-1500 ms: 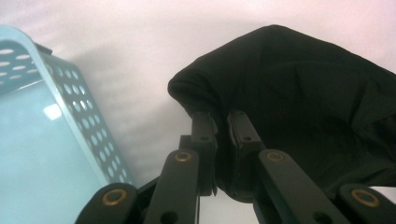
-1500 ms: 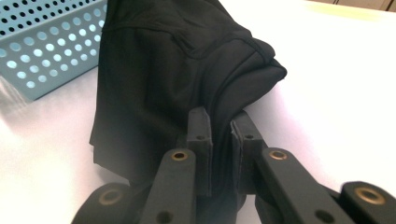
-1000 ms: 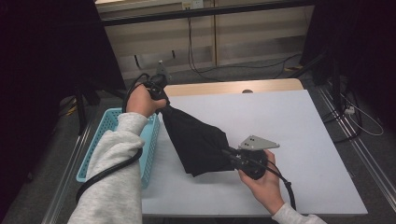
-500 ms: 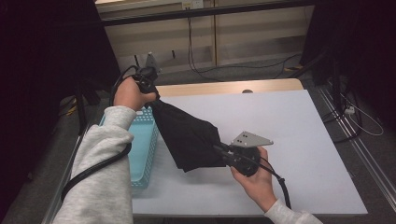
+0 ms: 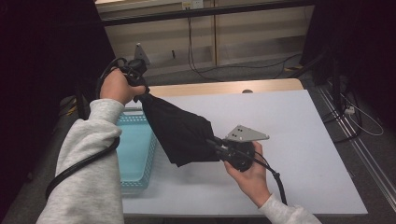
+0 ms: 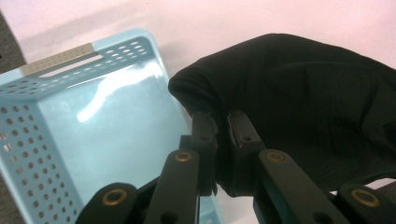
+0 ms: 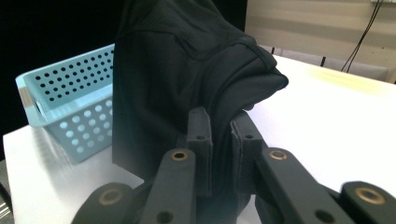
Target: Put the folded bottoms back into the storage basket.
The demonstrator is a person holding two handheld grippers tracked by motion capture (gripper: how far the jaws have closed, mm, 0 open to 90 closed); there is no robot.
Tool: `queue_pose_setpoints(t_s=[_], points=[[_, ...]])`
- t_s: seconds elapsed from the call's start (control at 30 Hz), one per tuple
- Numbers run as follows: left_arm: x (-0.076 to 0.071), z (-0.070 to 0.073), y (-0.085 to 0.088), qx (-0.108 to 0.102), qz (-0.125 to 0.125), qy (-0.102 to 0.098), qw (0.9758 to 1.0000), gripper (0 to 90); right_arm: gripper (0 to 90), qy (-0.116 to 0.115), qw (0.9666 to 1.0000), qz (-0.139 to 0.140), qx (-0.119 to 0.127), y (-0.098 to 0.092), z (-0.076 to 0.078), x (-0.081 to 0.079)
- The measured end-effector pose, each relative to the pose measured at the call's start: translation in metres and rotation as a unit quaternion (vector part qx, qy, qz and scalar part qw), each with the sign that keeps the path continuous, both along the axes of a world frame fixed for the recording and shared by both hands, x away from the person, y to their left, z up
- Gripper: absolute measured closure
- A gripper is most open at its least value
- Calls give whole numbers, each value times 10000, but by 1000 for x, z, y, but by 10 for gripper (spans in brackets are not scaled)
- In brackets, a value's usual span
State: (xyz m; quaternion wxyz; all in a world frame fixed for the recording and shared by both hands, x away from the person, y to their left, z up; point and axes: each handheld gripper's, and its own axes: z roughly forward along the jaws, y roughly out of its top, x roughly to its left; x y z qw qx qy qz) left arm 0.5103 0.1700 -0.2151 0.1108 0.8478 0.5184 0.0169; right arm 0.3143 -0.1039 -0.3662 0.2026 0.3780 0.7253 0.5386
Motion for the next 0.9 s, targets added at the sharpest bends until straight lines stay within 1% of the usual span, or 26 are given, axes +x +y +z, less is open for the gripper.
queue_pose_setpoints(t_s=[0.23, 0.27, 0.33, 0.37, 0.47, 0.5, 0.6, 0.67, 0.7, 0.73, 0.77, 0.87, 0.9], points=[[-3, 15, 11, 35, 56, -70, 10000, 829, 809, -79, 9999, 134, 51, 10, 10, 1], [-4, 18, 13, 26, 92, -122, 9999, 829, 809, -101, 9998, 143, 49, 12, 11, 1], [-5, 23, 16, 38, 87, -113, 9999, 829, 809, -103, 9998, 178, 86, 15, 14, 2], [-5, 25, 19, 43, 98, -167, 9998, 829, 809, -117, 9997, 194, 97, 17, 15, 3], [-6, 29, 26, 40, 158, -169, 9997, 829, 809, -102, 9995, 265, 139, 24, 17, 4], [-7, 30, 29, 57, 184, -148, 9997, 829, 809, -94, 9994, 298, 128, 27, 17, 4], [-8, 33, 40, 75, 248, -198, 9995, 829, 809, -102, 9991, 391, 152, 36, 20, 6], [-9, 34, 48, 22, 302, -204, 9993, 829, 809, -119, 9988, 461, 131, 44, 22, 6], [-9, 34, 53, 28, 318, -216, 9993, 829, 809, -119, 9987, 480, 144, 47, 23, 7], [-10, 34, 56, -4, 371, -251, 9990, 829, 809, -143, 9985, 505, 145, 50, 23, 7], [-10, 34, 61, -27, 404, -228, 9989, 829, 809, -128, 9983, 543, 143, 54, 24, 8], [-12, 35, 72, -62, 493, -267, 9984, 830, 809, -134, 9980, 599, 166, 63, 25, 9], [-13, 36, 79, -56, 548, -273, 9981, 829, 809, -134, 9977, 649, 169, 69, 27, 10]])
